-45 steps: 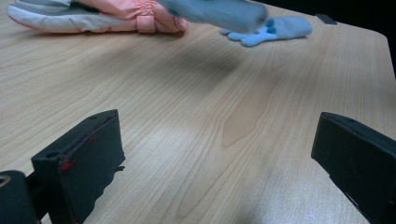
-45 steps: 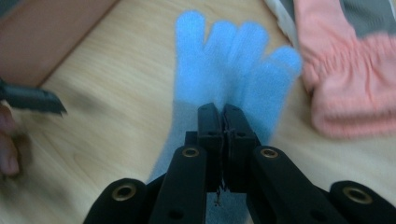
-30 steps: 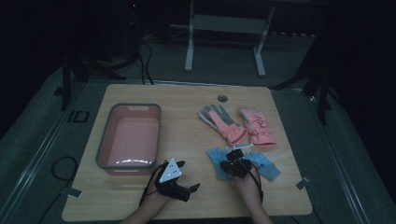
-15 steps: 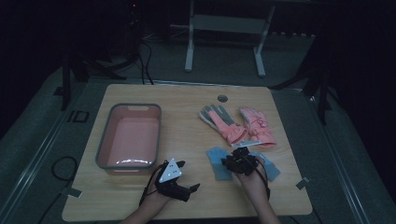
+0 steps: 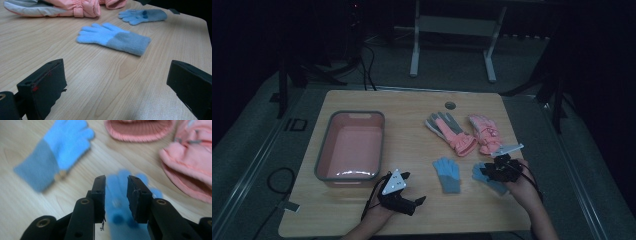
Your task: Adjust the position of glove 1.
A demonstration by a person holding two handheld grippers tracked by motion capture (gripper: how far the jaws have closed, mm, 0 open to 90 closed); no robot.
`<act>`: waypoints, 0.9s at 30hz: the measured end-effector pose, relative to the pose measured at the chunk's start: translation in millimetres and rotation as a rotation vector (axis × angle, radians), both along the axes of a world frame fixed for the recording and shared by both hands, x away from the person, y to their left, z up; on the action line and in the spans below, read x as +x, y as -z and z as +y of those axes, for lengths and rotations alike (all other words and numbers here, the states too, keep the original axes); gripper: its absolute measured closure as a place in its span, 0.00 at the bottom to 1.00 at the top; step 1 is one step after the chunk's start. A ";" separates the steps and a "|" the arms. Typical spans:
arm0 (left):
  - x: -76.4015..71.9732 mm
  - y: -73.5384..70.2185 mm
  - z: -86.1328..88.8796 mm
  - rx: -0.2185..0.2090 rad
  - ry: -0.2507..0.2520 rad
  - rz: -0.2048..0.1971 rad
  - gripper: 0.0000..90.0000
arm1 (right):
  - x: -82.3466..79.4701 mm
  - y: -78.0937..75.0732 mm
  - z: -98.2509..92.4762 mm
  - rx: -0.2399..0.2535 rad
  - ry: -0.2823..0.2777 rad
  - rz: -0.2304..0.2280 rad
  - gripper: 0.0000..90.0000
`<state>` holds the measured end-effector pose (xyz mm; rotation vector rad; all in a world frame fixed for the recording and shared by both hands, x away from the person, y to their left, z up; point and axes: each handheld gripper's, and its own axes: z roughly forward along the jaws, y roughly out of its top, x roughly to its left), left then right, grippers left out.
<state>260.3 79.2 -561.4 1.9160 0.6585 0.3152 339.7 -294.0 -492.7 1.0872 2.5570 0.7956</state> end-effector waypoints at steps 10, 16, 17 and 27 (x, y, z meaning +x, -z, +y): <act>0.3 0.0 0.5 -0.004 -0.007 0.003 0.03 | 4.3 22.3 -26.8 -0.066 -0.063 0.053 0.72; 0.7 0.1 0.8 -0.007 -0.007 0.007 0.03 | 6.5 35.1 -32.0 -0.040 -0.066 0.083 0.75; 0.6 0.1 0.7 -0.007 -0.006 0.007 0.03 | 5.7 35.3 -30.8 -0.045 -0.065 0.080 0.77; 0.5 0.0 0.4 -0.003 -0.004 0.004 0.03 | -5.6 35.9 -20.6 -0.036 0.099 0.054 0.95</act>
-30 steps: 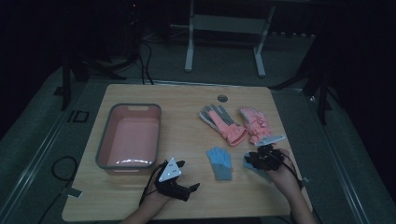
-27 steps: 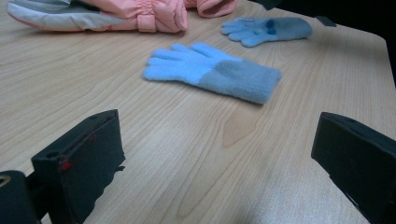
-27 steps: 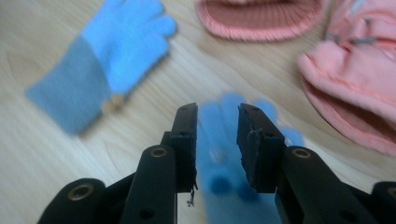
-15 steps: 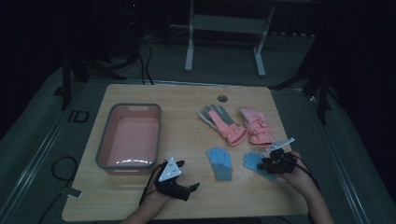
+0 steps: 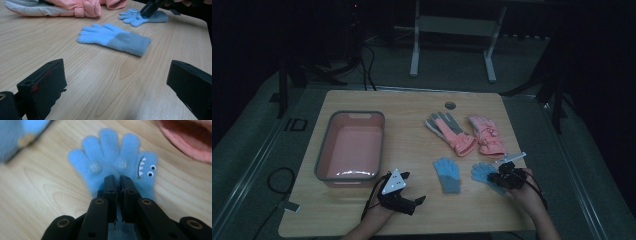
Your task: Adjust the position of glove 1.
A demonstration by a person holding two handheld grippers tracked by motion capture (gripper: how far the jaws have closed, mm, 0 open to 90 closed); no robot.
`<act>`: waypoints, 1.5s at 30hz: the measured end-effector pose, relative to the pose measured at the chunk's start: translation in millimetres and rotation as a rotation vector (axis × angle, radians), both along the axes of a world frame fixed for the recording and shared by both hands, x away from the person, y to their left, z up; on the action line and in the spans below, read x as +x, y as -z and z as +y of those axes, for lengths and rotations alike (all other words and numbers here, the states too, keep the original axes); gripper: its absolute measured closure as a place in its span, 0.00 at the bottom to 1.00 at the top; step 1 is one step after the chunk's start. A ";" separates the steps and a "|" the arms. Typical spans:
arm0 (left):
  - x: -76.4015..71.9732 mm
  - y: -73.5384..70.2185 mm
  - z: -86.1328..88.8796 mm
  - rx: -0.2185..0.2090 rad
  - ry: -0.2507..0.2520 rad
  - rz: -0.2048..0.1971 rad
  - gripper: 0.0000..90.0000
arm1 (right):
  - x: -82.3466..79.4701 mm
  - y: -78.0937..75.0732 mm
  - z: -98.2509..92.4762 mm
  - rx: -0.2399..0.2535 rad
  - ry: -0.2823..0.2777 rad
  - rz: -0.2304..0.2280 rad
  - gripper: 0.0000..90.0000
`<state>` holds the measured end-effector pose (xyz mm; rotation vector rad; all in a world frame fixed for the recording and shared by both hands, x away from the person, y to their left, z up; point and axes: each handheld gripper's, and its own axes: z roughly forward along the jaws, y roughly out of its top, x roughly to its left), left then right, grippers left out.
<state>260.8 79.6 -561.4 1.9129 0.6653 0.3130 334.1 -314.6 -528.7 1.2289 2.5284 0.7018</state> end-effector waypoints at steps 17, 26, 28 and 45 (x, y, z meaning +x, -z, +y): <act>-1.3 -0.1 -0.7 0.017 -0.005 -0.003 0.03 | -37.4 -21.9 12.0 0.145 0.522 -0.096 0.96; -1.6 -0.1 -0.5 0.015 0.000 -0.007 0.03 | -29.2 6.4 10.5 0.105 0.557 -0.053 0.94; -1.3 -0.1 -0.8 0.017 0.000 -0.004 0.03 | -28.9 6.6 10.0 0.111 0.555 -0.051 0.93; -1.4 0.0 -0.4 0.008 0.004 -0.003 0.03 | -20.2 -21.7 1.5 0.075 0.117 -0.078 0.71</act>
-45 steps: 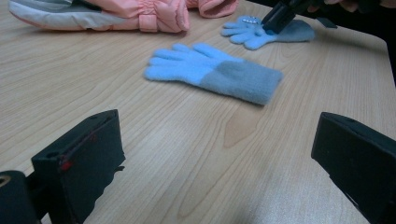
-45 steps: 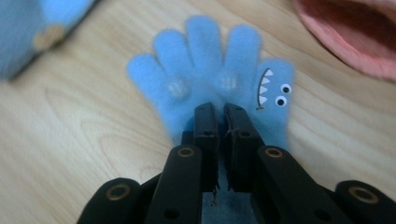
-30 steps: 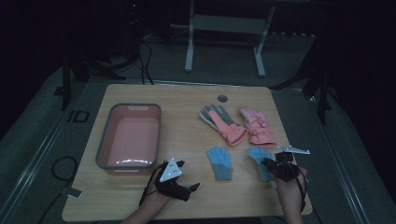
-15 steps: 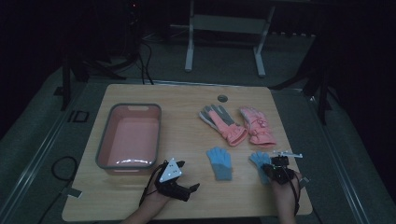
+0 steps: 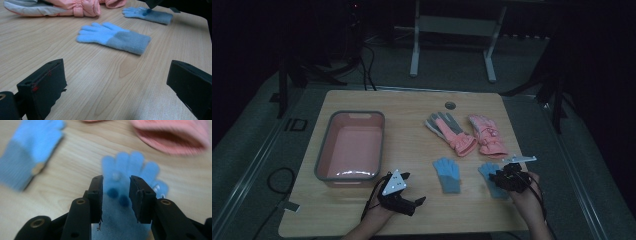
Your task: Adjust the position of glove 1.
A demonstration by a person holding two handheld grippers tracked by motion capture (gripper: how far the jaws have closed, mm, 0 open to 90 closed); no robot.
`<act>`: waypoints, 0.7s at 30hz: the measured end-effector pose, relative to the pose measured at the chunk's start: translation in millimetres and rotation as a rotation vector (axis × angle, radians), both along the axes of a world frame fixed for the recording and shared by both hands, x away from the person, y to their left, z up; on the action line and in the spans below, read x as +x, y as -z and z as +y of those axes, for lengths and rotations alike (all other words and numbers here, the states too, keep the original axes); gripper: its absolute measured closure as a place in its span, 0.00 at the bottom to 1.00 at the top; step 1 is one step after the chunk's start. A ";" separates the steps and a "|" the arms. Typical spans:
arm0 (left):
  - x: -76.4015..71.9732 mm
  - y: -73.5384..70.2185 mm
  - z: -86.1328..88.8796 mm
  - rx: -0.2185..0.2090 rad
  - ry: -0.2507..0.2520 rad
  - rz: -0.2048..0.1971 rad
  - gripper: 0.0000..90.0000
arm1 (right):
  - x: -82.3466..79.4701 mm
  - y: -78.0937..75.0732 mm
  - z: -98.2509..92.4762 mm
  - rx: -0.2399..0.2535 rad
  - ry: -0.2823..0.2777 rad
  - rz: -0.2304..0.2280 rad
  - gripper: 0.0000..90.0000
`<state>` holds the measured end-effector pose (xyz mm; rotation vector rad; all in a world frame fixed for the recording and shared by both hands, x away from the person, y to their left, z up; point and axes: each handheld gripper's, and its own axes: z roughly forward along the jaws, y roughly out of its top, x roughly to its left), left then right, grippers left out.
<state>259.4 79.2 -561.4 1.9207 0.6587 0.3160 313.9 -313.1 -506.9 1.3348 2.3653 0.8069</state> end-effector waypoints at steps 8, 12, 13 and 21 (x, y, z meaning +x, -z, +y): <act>0.2 0.0 0.5 -0.003 0.006 -0.002 0.03 | 11.5 -4.2 -21.5 -0.094 -0.261 0.000 0.71; 0.5 0.0 0.7 -0.004 0.005 0.000 0.03 | 16.8 3.5 -29.7 -0.061 -0.273 0.040 0.73; 0.6 0.0 0.8 -0.002 0.005 0.000 0.03 | 17.6 6.4 -30.3 -0.060 -0.266 0.049 0.73; 0.2 0.0 0.1 0.002 0.008 -0.001 0.03 | 22.1 23.1 -29.1 -0.043 -0.237 0.067 0.75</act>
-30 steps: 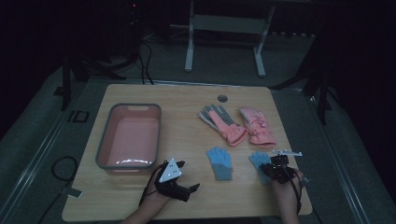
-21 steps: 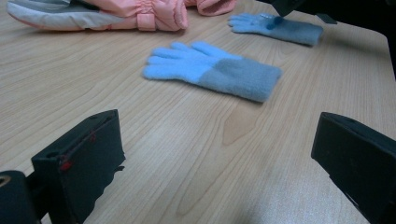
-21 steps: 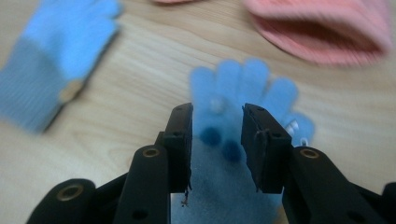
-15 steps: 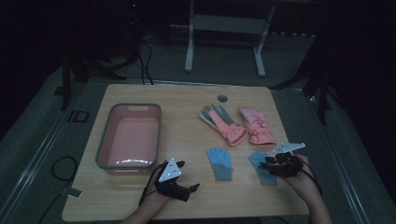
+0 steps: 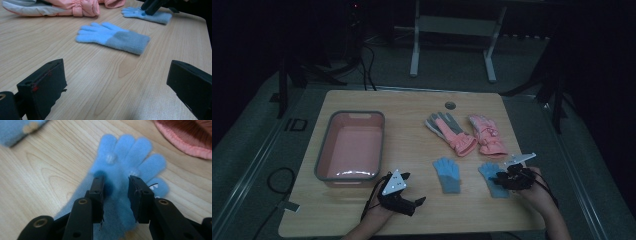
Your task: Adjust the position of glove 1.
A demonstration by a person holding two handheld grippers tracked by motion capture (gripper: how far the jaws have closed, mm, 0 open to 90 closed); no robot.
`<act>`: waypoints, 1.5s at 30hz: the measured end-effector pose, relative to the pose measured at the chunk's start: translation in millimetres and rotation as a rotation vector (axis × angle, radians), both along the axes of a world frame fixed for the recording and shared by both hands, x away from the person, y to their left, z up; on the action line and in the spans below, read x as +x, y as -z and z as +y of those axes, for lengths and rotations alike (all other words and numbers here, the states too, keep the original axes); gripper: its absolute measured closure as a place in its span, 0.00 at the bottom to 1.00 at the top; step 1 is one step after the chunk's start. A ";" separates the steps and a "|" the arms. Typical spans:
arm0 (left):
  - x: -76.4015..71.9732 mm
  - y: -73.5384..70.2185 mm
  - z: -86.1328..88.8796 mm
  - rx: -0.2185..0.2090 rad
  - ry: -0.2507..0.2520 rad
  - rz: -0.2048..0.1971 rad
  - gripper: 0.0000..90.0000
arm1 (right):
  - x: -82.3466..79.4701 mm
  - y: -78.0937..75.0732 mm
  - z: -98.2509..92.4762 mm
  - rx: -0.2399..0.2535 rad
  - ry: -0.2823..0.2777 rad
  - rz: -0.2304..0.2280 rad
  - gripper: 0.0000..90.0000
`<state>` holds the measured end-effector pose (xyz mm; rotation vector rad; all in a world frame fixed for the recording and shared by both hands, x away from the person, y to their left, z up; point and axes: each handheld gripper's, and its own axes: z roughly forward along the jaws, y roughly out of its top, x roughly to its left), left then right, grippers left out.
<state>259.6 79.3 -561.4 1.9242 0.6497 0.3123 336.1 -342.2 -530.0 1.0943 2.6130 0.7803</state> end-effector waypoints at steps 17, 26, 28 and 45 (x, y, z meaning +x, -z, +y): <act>0.1 0.0 0.4 -0.001 -0.002 0.006 0.03 | -16.8 -33.2 34.3 0.029 0.213 -0.071 0.95; 0.0 -0.1 0.2 0.004 0.001 -0.001 0.03 | -14.3 -68.3 75.7 0.056 0.125 -0.115 0.95; 0.1 0.0 0.2 0.003 0.000 0.001 0.03 | -12.9 -72.5 85.5 0.068 0.095 -0.106 0.95; -0.7 -0.1 -0.3 0.009 0.006 -0.004 0.03 | -5.7 -57.3 157.7 0.055 -0.026 -0.050 0.95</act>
